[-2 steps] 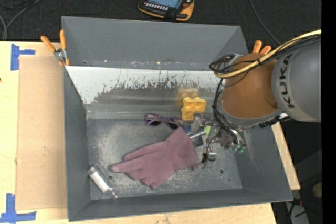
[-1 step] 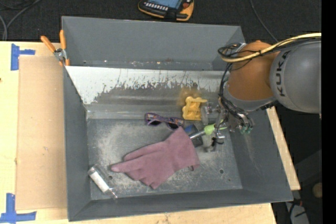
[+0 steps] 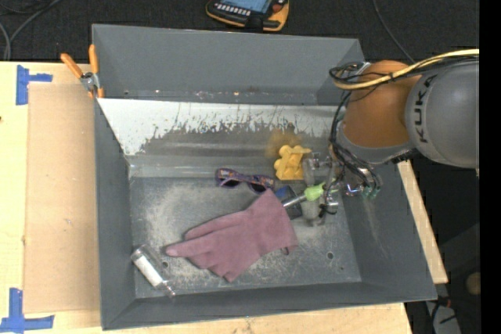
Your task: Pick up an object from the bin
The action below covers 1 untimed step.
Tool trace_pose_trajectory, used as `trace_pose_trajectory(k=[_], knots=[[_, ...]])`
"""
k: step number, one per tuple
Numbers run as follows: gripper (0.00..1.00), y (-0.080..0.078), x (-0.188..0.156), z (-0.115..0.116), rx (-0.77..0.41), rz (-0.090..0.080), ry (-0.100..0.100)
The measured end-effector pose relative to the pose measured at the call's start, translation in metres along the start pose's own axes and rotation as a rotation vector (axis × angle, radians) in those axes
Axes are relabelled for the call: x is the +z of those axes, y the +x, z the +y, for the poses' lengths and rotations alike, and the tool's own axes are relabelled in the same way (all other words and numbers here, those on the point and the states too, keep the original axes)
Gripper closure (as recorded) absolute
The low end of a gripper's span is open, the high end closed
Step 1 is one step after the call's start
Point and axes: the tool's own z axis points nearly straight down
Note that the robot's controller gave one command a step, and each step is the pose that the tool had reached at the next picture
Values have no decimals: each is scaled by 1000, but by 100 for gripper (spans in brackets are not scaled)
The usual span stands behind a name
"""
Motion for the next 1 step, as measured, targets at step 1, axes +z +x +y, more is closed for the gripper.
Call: trace_pose_trajectory(k=[1], knots=[[0, 3, -2, 6, -4, -2, 3]])
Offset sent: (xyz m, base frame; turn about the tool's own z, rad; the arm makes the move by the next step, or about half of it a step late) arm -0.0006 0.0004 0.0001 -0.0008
